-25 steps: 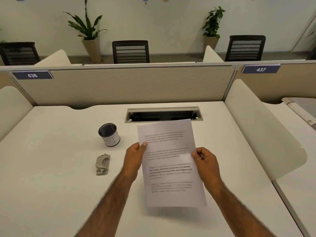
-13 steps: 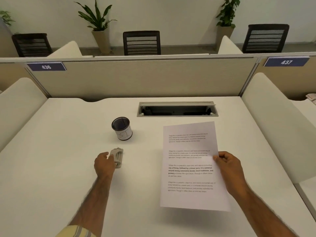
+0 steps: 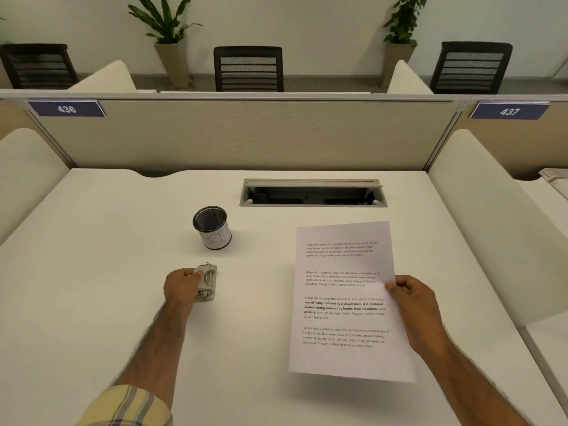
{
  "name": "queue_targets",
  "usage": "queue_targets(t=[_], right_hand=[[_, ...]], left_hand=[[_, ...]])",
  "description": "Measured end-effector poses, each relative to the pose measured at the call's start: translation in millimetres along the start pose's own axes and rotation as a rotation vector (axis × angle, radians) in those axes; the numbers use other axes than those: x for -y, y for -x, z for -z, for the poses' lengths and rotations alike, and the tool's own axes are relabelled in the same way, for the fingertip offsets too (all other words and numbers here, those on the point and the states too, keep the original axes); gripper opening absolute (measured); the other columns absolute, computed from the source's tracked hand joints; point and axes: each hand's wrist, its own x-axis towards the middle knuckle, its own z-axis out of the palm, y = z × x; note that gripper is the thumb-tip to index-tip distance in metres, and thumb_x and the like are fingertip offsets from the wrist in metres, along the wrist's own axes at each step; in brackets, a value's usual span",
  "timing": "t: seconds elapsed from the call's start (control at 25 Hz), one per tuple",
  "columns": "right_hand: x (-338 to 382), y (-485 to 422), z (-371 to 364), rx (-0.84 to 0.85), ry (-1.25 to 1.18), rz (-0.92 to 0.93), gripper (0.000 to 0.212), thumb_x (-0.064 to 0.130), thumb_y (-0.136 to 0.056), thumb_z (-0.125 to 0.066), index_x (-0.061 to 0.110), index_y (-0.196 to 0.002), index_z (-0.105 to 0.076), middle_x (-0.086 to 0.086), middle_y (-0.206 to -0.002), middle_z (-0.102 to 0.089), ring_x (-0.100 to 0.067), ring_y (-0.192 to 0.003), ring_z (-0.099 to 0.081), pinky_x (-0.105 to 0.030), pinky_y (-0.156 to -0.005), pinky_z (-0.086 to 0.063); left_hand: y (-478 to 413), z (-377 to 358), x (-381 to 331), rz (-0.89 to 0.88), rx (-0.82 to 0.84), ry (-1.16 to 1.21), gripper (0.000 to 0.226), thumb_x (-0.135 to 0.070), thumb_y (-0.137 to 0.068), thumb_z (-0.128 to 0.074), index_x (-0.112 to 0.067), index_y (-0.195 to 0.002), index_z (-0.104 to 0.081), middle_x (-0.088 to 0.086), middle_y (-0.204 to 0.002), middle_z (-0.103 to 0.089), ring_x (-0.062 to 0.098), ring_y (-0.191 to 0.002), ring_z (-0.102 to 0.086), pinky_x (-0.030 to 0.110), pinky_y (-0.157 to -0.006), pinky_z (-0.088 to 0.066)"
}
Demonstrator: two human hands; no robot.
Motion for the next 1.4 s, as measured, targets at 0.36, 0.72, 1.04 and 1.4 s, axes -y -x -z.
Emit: queue_targets(t=[0.36,0.72,1.04,1.4], right_hand=[[-7,-3,19,-0.035,-0.02,-0.002,0.01,0.009,-0.094,-0.065,0.013,-0.089,-0.072,-0.012,-0.089,-0.079,-0.031,-0.077,-0.072,-0.05,-0.079,-0.059],[-18,-5,26,-0.049,-0.004,-0.007,0.008,0.009,-0.094,-0.064,0.009,-0.092,-0.072,-0.011,-0.091,-0.078,-0.025,-0.074,-0.072,-0.04,-0.072,-0.059],[-36,-12,16,-0.033,-0.026,-0.072,0.009,0.01,-0.095,-0.062,0.01,-0.094,-0.072,-0.01,-0.093,-0.079,-0.036,-0.086,-0.074,-0.051,-0.081,-0.062],[-56,-19,-24,-0.004,0.016,-0.142,0.01,0.011,-0.094,-0.061,0.005,-0.092,-0.069,-0.015,-0.094,-0.077,-0.038,-0.086,-0.073,-0.054,-0.08,-0.062]], left_hand=[[47,-47,-22,0.001,0.177,0.149,0.014,-0.008,-0.094,-0.069,0.001,-0.103,-0.072,0.016,-0.087,-0.07,0.03,-0.069,-0.067,0.039,-0.061,-0.063],[95,-95,-27,0.051,0.248,0.083,0.011,-0.007,-0.093,-0.068,0.0,-0.101,-0.072,0.019,-0.095,-0.071,0.03,-0.074,-0.067,0.03,-0.052,-0.057],[95,-88,-19,-0.033,0.204,-0.042,0.016,-0.017,-0.092,-0.069,-0.002,-0.087,-0.074,0.008,-0.085,-0.071,0.026,-0.079,-0.062,0.036,-0.075,-0.052],[95,-86,-7,-0.099,0.253,-0.092,0.016,-0.016,-0.093,-0.069,-0.005,-0.104,-0.076,0.013,-0.101,-0.077,0.023,-0.084,-0.065,0.041,-0.085,-0.056]])
